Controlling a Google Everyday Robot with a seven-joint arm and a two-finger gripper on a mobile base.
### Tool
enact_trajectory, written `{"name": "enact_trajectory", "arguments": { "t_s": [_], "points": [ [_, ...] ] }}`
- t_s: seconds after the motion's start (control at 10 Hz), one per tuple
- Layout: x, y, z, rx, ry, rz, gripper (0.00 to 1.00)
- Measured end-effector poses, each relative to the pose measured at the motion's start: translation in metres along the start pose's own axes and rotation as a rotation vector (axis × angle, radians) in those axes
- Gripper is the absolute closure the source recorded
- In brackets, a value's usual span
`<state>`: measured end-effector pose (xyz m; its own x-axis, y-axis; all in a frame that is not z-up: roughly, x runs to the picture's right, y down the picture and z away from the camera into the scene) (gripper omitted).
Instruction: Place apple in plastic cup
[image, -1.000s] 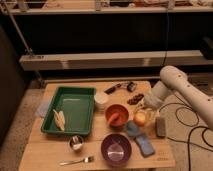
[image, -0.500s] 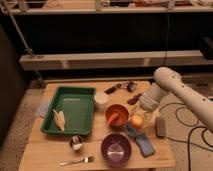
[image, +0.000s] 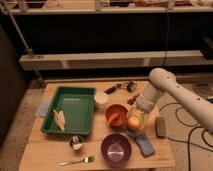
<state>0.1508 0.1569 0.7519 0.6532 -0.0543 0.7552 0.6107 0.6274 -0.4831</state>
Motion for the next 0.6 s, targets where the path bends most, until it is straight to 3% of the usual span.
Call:
{"name": "enact_trajectory", "arguments": {
  "t_s": [0.2,0.3,0.6],
  "points": [
    [0.0002,-0.0008,0.0025,-0.006,-0.002,-0.007,0.44],
    [-0.0004,-0.0012,0.0021,-0.008,0.002,-0.009,0.39],
    [-0.0016,-0.0027,0.0026,-0.014,0.012,-0.013,0.38]
  ]
}}
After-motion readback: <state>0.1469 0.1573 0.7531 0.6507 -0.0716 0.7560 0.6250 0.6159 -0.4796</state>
